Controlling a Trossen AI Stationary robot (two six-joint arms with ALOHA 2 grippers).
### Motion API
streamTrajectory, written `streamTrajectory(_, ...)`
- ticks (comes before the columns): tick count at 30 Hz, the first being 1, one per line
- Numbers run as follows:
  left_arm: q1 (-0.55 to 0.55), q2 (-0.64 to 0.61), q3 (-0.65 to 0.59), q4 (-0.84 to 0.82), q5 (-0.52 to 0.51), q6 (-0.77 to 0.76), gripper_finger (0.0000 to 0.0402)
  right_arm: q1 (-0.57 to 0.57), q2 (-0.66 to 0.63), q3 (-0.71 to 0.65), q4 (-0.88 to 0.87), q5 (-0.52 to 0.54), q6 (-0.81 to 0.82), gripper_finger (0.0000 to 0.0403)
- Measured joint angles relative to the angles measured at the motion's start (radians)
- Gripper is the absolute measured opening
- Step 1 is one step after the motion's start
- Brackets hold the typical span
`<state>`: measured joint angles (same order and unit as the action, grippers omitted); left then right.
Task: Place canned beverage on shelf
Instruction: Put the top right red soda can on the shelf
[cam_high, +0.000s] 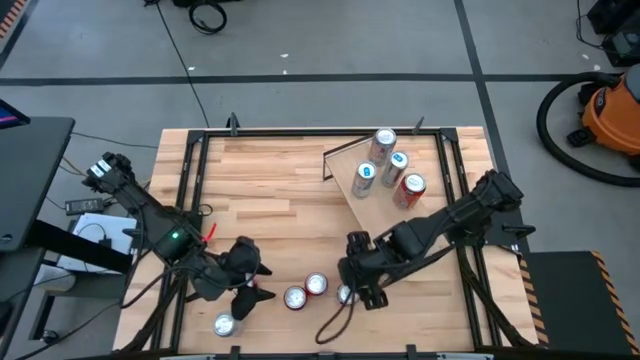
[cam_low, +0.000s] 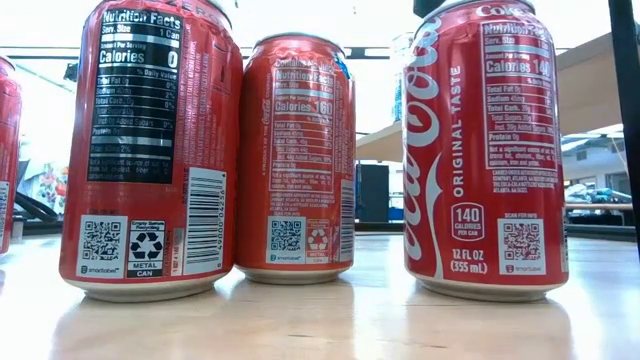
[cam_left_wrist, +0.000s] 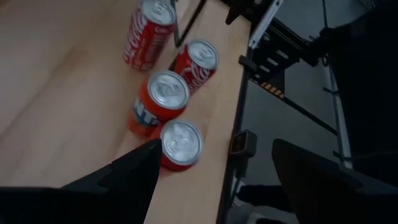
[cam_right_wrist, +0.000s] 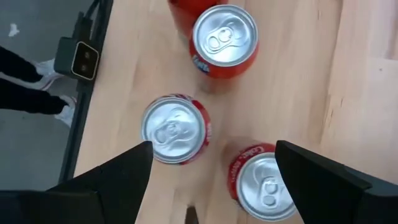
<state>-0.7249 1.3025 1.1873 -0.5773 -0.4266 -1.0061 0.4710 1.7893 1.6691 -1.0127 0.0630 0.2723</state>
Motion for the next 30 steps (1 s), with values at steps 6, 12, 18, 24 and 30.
streamTrajectory(6,0.019,0.0,0.0,-0.005,-0.005,0.0,0.0315,-0.042,0.02,0.001,-0.017,-0.005,-0.099,0.0348)
streamTrajectory(12,0.042,0.0,0.0,-0.005,-0.006,0.023,0.0315,-0.077,0.041,0.001,-0.062,-0.005,-0.209,0.0348)
streamTrajectory(18,0.062,0.0,0.002,-0.009,-0.005,0.026,0.0315,-0.097,0.058,-0.011,-0.098,-0.017,-0.231,0.0348)
streamTrajectory(24,0.066,0.0,0.002,-0.018,-0.003,0.025,0.0315,-0.11,0.058,-0.035,-0.09,-0.061,-0.252,0.0349)
streamTrajectory(30,0.068,0.001,0.002,-0.018,-0.004,0.024,0.0315,-0.107,0.057,-0.078,-0.065,-0.064,-0.294,0.0351)
